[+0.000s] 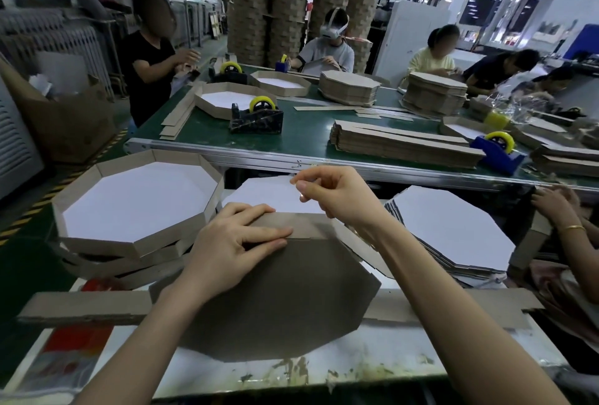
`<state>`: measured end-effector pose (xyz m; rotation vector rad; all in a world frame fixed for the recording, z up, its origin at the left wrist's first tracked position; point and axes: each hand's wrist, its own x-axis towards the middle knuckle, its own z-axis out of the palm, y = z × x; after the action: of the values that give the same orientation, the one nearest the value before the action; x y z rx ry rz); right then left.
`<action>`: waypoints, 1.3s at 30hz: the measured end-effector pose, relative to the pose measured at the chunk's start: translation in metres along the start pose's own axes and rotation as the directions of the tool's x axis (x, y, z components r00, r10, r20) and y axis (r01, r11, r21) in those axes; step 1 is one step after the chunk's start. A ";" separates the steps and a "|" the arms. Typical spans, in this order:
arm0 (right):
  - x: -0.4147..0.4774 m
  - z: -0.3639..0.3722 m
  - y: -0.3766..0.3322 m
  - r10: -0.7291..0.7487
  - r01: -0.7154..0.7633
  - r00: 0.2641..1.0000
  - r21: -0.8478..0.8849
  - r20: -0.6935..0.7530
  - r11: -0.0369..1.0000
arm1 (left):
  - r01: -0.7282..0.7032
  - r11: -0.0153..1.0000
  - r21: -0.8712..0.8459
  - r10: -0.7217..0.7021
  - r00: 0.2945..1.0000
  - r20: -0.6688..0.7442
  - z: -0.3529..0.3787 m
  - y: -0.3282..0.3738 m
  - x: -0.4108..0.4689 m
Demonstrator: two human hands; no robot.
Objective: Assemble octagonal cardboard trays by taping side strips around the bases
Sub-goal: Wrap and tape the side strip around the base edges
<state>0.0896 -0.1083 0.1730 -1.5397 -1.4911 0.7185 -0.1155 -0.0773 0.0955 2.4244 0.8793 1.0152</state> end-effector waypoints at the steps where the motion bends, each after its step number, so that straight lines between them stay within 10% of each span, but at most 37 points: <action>1: -0.002 0.000 -0.002 0.026 -0.026 1.000 -0.013 -0.018 1.000 | 0.004 1.000 0.002 -0.004 1.000 0.003 0.000 0.000 0.000; 10: -0.020 0.011 -0.015 0.212 -0.215 0.976 -0.130 -0.041 0.968 | -0.020 0.991 0.133 0.023 1.000 -0.017 -0.003 0.011 -0.007; 20: -0.046 0.023 -0.018 0.276 -0.264 0.961 0.394 0.029 0.880 | 0.057 0.998 0.027 -0.057 0.998 -0.011 -0.002 0.010 -0.015; 39: -0.089 0.039 0.012 0.456 -0.458 0.878 0.539 0.149 0.707 | -0.081 0.976 0.203 0.069 0.995 0.066 -0.007 0.014 -0.017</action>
<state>0.0509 -0.1874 0.1302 -1.4295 -0.7634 1.3219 -0.1240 -0.0985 0.0989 2.6637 0.9187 0.9134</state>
